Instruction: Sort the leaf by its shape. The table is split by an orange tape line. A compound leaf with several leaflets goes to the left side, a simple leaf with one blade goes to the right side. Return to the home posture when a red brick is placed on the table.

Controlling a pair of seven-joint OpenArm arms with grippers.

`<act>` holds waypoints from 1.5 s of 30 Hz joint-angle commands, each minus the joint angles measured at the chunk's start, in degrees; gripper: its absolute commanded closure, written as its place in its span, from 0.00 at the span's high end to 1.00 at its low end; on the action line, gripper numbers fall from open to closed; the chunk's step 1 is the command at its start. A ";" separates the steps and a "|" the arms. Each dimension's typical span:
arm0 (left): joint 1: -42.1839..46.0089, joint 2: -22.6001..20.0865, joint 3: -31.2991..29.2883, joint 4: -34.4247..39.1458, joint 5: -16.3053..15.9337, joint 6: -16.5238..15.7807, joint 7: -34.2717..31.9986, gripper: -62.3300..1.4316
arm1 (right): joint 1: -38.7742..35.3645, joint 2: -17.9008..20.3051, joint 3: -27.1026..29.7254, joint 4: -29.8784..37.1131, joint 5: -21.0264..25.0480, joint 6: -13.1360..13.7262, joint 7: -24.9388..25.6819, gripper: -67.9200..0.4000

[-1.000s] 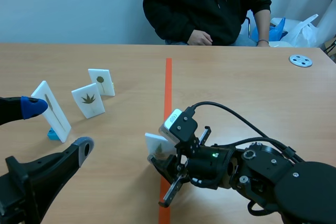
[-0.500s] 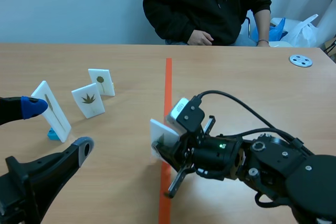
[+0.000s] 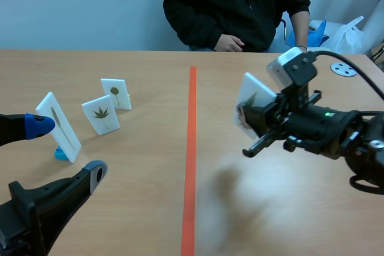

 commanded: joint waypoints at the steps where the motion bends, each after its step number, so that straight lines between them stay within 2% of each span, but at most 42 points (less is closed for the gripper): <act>1: 0.00 0.28 -0.11 0.83 -0.37 -0.13 -0.96 1.00 | 0.13 0.59 2.89 1.29 2.75 -0.15 -0.79 0.03; 8: 0.00 0.28 -0.11 0.83 -0.37 -0.15 -0.94 1.00 | -2.14 0.57 15.65 1.70 13.27 -0.17 -8.39 0.03; 13: -0.02 0.28 -0.11 0.83 -0.37 -0.15 -0.96 1.00 | -3.21 0.55 21.75 1.07 15.56 -0.98 -10.71 0.03; 19: -0.02 0.28 -0.11 0.83 -0.37 -0.15 -0.94 1.00 | -2.49 0.55 23.34 -4.28 15.54 -4.81 -8.35 0.03; 24: 0.00 0.28 -0.11 0.83 -0.37 -0.15 -0.92 1.00 | -0.33 0.24 23.32 -11.41 14.29 -5.62 -4.90 0.03; 31: 0.00 0.28 -0.11 0.83 -0.37 -0.15 -0.94 1.00 | 3.56 -0.52 23.28 -21.79 9.35 -7.08 1.01 0.03; 35: 0.00 0.28 -0.11 0.83 -0.37 -0.15 -0.94 1.00 | 5.16 -1.31 23.23 -26.73 6.99 -8.85 3.76 0.03; 40: -0.02 0.28 -0.11 0.83 -0.37 -0.15 -0.96 1.00 | 6.08 -1.66 23.23 -30.49 5.20 -9.88 6.32 0.03; 45: -0.02 0.28 -0.11 0.83 -0.37 -0.15 -0.96 1.00 | 6.03 -1.66 23.23 -31.69 3.34 -9.90 6.51 0.05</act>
